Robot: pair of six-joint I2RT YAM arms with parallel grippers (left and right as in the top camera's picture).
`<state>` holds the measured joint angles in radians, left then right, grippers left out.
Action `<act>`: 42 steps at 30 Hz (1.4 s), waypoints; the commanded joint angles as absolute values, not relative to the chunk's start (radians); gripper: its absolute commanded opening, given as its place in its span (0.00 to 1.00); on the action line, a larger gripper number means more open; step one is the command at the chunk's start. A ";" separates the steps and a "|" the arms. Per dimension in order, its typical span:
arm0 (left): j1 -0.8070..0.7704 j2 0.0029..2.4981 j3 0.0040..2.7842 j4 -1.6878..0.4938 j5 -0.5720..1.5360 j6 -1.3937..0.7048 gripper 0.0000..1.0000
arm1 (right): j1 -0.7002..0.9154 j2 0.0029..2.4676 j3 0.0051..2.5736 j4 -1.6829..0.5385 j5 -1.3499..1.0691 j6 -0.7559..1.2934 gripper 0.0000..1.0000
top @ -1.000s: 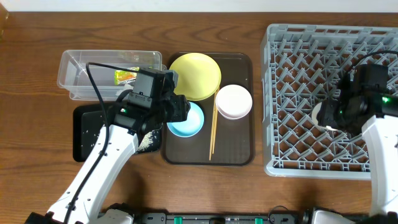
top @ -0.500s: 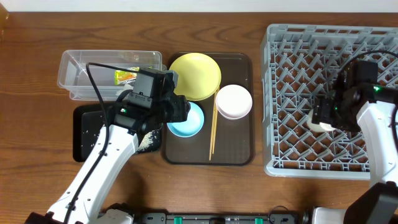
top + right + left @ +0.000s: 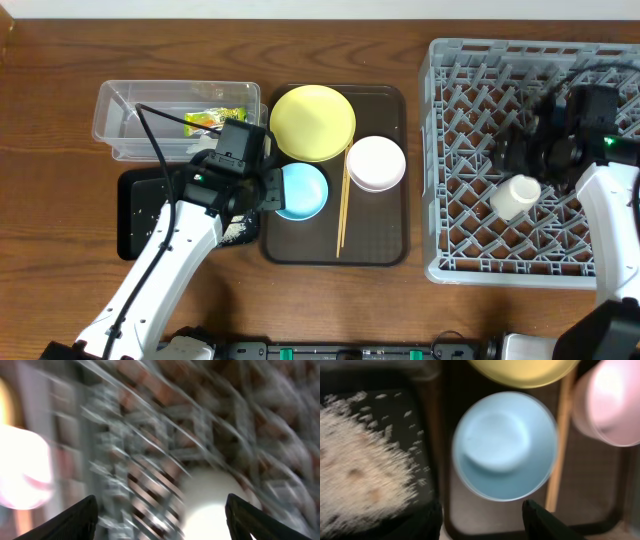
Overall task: Sort waste into correct bins and load items into the dishwasher rack
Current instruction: 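Move the right gripper to the pink bowl and grasp its rim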
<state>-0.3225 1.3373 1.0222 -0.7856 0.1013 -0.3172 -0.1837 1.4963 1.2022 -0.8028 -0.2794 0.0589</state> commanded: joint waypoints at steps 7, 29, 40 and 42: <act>-0.313 1.335 1.032 -0.916 -0.226 -0.641 0.55 | 0.095 1.466 1.238 -0.627 -0.411 -0.097 0.74; -0.147 1.330 1.032 -0.916 -0.072 -0.682 0.62 | 0.396 1.829 1.238 -0.422 -0.028 -0.196 0.69; -0.056 1.330 1.032 -0.919 -0.036 -0.674 0.62 | 0.400 1.927 1.237 -0.443 -0.011 -0.196 0.43; -0.056 1.330 1.032 -0.920 -0.036 -0.674 0.62 | 0.400 1.930 1.237 -0.455 -0.012 -0.196 0.33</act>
